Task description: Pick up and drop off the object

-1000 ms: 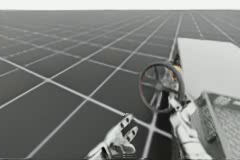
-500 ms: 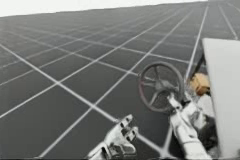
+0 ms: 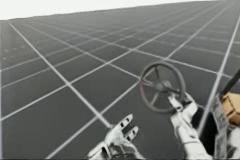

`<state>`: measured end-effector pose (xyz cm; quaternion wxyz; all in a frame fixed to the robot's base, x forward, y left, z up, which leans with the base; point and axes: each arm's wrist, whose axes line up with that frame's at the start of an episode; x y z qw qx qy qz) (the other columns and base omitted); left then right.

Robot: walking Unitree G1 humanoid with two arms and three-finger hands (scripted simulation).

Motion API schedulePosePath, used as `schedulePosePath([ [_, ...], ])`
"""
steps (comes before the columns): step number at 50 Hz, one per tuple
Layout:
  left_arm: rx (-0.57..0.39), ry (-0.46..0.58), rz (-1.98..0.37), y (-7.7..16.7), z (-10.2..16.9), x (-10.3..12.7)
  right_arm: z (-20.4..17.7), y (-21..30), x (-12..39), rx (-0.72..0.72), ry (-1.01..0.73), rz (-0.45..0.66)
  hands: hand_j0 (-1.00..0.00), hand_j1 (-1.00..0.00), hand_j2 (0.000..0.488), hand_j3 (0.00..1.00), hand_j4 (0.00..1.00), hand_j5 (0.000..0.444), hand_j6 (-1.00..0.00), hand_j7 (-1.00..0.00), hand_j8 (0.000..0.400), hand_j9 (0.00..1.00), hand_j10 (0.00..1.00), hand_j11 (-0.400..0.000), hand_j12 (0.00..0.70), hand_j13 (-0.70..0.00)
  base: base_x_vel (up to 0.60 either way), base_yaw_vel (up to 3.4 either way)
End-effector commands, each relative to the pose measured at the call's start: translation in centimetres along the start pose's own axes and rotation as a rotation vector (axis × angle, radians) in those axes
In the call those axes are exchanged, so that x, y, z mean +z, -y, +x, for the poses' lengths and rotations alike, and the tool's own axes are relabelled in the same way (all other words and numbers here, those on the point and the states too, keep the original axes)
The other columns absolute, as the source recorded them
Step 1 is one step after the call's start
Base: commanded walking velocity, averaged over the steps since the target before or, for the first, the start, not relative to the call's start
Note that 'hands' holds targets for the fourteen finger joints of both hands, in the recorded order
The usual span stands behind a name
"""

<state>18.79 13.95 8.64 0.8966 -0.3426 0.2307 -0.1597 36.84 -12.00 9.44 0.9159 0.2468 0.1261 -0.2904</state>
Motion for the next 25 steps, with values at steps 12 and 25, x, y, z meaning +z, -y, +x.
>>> schedulePosePath([
  [12,-0.009,0.015,-0.016,-0.30,-0.24,-0.03,-0.54,-1.10,0.83,0.032,0.036,0.001,0.00,0.00,0.000,1.00,1.00,0.000,0.00,0.00,0.000,1.00,1.00,-0.400,0.000,-0.700,0.47,0.24],
  [25,-0.009,0.015,-0.016,-0.30,-0.24,-0.03,-0.54,-1.10,0.83,0.032,0.036,0.001,0.00,0.00,0.000,1.00,1.00,0.000,0.00,0.00,0.000,1.00,1.00,-0.400,0.000,-0.700,0.41,0.18],
])
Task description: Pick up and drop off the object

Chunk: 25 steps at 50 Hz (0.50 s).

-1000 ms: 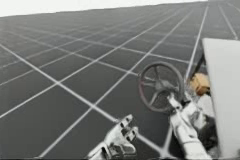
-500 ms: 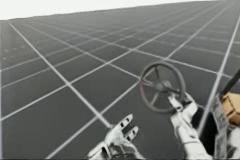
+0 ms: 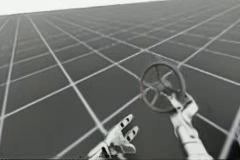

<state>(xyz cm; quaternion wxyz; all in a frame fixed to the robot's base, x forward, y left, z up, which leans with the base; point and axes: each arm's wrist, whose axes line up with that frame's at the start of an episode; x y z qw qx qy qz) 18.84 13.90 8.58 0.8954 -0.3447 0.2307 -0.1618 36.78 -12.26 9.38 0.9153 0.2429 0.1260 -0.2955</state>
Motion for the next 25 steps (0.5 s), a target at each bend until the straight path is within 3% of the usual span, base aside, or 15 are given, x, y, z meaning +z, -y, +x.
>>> schedulePosePath([
  [1,-0.004,0.016,-0.012,-0.28,-0.33,0.01,-0.64,-1.34,0.75,0.043,0.031,0.007,0.00,0.00,0.000,1.00,1.00,0.000,0.00,0.00,0.000,1.00,1.00,-0.400,0.000,-0.700,0.38,0.13],
  [25,-0.004,0.016,-0.012,-0.28,-0.33,0.01,-0.64,-1.34,0.75,0.043,0.031,0.007,0.00,0.00,0.000,1.00,1.00,0.000,0.00,0.00,0.000,1.00,1.00,-0.400,0.000,-0.700,0.31,0.09],
])
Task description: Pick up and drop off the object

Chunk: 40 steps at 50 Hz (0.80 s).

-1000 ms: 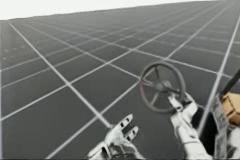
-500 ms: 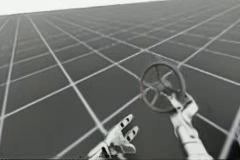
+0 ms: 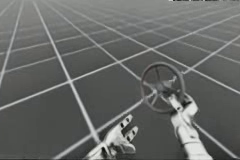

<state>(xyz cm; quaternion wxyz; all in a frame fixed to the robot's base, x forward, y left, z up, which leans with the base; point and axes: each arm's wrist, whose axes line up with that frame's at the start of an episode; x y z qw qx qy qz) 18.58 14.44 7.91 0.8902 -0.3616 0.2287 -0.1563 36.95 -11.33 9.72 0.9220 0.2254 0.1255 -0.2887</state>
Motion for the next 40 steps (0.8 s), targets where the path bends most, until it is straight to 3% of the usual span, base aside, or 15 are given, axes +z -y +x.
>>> schedulePosePath([
  [1,-0.003,0.006,0.024,0.54,-0.06,0.28,-0.20,-0.42,0.95,0.030,0.022,0.044,0.00,0.00,0.000,1.00,1.00,0.000,0.00,0.00,0.000,1.00,1.00,-0.400,0.000,-0.700,0.25,0.04],
  [13,-0.003,0.006,0.024,0.54,-0.06,0.28,-0.20,-0.42,0.95,0.030,0.022,0.044,0.00,0.00,0.000,1.00,1.00,0.000,0.00,0.00,0.000,1.00,1.00,-0.400,0.000,-0.700,0.21,0.06],
  [40,-0.003,0.006,0.024,0.54,-0.06,0.28,-0.20,-0.42,0.95,0.030,0.022,0.044,0.00,0.00,0.000,1.00,1.00,0.000,0.00,0.00,0.000,1.00,1.00,-0.400,0.000,-0.700,0.10,-2.93],
])
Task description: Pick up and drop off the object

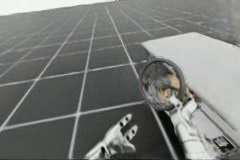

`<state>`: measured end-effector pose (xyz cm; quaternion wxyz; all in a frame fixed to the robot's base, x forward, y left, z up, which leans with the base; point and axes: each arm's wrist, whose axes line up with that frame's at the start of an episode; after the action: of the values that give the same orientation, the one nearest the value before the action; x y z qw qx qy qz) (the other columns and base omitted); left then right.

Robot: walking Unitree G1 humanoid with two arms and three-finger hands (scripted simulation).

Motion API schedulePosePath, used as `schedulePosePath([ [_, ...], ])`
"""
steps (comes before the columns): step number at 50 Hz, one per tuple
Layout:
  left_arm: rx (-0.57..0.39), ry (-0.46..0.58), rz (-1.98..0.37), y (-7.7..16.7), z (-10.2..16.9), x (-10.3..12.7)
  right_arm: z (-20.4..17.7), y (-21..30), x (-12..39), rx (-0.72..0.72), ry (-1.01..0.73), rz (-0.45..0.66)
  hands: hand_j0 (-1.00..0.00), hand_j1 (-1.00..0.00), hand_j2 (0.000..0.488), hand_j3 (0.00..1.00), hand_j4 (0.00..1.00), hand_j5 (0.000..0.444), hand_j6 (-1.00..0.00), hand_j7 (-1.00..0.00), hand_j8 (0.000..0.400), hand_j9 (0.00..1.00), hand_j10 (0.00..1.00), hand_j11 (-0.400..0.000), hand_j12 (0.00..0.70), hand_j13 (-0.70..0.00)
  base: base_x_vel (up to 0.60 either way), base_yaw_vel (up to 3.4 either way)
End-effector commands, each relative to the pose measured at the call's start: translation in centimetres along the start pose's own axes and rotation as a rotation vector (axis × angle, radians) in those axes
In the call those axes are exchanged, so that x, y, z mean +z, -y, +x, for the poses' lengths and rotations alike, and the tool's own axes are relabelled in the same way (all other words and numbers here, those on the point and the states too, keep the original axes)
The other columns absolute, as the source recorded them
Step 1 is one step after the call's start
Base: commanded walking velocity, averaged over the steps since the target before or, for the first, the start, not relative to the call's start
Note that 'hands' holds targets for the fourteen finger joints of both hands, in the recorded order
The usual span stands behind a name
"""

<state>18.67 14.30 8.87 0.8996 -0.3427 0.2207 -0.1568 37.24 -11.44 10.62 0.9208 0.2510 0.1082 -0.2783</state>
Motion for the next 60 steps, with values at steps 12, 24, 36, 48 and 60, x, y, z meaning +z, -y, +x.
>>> schedulePosePath([
  [12,-0.008,-0.006,-0.020,-0.22,0.07,-0.31,-0.15,-0.03,0.09,-0.002,0.010,-0.011,0.00,0.00,0.000,1.00,1.00,0.000,0.00,0.00,0.000,1.00,1.00,-0.400,0.000,-0.700,0.16,-1.46],
  [24,-0.008,-0.006,-0.020,-0.22,0.07,-0.31,-0.15,-0.03,0.09,-0.002,0.010,-0.011,0.00,0.00,0.000,1.00,1.00,0.000,0.00,0.00,0.000,1.00,1.00,-0.400,0.000,-0.700,0.19,-0.90],
  [36,-0.008,-0.006,-0.020,-0.22,0.07,-0.31,-0.15,-0.03,0.09,-0.002,0.010,-0.011,0.00,0.00,0.000,1.00,1.00,0.000,0.00,0.00,0.000,1.00,1.00,-0.400,0.000,-0.700,0.20,-0.60],
  [48,-0.008,-0.006,-0.020,-0.22,0.07,-0.31,-0.15,-0.03,0.09,-0.002,0.010,-0.011,0.00,0.00,0.000,1.00,1.00,0.000,0.00,0.00,0.000,1.00,1.00,-0.400,0.000,-0.700,0.19,-0.45],
  [60,-0.008,-0.006,-0.020,-0.22,0.07,-0.31,-0.15,-0.03,0.09,-0.002,0.010,-0.011,0.00,0.00,0.000,1.00,1.00,0.000,0.00,0.00,0.000,1.00,1.00,-0.400,0.000,-0.700,0.18,-0.34],
])
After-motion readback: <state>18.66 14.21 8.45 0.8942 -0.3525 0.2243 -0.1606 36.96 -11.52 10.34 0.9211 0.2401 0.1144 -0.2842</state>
